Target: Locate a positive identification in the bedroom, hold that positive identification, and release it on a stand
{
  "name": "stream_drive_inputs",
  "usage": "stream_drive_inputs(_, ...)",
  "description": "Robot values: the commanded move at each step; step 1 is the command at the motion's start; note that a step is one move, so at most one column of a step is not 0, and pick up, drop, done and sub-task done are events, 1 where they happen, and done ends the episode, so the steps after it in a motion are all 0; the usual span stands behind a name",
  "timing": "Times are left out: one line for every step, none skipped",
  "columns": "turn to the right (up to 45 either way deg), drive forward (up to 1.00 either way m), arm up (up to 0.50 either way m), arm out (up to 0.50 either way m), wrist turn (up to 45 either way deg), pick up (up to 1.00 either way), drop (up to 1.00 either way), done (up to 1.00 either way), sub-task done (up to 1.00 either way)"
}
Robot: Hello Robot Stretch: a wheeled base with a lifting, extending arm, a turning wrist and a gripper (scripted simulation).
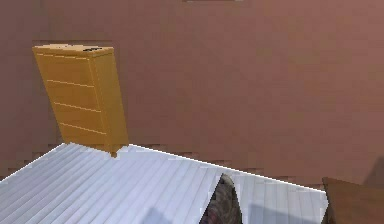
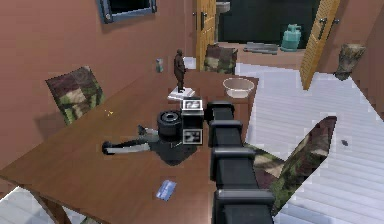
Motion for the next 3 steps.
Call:
stream_drive_inputs(0.0,0.0,0.0,0.0,27.0,0.0,0.0,0.0,0.0)
stream_drive_inputs(0.0,0.0,-0.3,0.0,0.0,0.0,0.0,0.0,0.0)
stream_drive_inputs(0.0,0.0,0.0,0.0,0.0,1.0,0.0,0.0,0.0)
